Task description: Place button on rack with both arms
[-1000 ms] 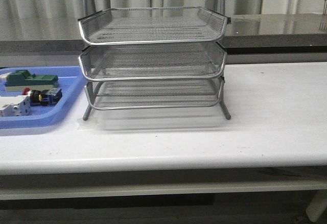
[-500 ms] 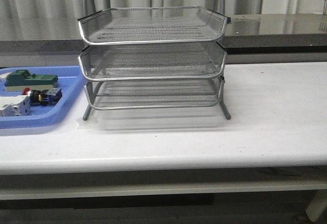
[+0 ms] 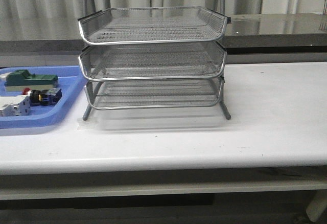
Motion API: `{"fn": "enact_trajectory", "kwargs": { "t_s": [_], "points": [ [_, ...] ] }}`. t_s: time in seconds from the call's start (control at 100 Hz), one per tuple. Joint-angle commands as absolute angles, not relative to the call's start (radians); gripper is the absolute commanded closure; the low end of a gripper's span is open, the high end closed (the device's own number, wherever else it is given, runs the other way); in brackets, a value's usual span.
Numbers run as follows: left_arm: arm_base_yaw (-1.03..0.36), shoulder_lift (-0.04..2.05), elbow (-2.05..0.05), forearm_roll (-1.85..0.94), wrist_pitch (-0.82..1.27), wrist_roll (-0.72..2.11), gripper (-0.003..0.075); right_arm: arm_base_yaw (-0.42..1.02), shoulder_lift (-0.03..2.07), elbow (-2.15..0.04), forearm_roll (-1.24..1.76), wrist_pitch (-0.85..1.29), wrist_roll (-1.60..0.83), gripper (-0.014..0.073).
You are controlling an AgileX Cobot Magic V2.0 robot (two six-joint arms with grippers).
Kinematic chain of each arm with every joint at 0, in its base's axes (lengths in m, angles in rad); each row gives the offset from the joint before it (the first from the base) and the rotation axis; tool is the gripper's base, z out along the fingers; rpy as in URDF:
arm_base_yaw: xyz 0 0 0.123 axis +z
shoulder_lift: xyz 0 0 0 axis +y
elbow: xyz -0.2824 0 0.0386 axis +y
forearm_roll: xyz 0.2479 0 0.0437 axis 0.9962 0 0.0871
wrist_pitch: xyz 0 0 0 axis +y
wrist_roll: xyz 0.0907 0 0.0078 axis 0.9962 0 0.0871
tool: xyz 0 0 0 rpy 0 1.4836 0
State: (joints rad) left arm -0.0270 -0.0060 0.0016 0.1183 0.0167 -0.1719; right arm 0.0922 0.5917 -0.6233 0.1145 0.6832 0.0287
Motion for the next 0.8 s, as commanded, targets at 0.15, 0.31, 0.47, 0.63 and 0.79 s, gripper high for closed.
{"fn": "enact_trajectory", "kwargs": {
  "t_s": [0.15,0.31,0.47,0.63,0.79],
  "points": [
    [-0.034,-0.039,0.047,0.121,-0.059,-0.183,0.0716,0.087,0.684,-0.661,0.150,0.625,0.028,0.0651],
    [-0.034,-0.039,0.047,0.121,-0.059,-0.183,0.0716,0.088,0.697,-0.661,0.230,0.609,0.028,0.0634],
    [-0.034,-0.039,0.047,0.121,-0.059,-0.183,0.0716,0.088,0.697,-0.661,0.336,0.581,0.027,0.0489],
    [-0.034,-0.039,0.047,0.121,-0.059,-0.183,0.0716,0.088,0.700,-0.661,0.445,0.531,0.027,0.0242],
    [-0.034,-0.039,0.047,0.121,-0.059,-0.183,0.0716,0.088,0.756,-0.661,0.529,0.503,0.010,0.0188]
  ]
}}
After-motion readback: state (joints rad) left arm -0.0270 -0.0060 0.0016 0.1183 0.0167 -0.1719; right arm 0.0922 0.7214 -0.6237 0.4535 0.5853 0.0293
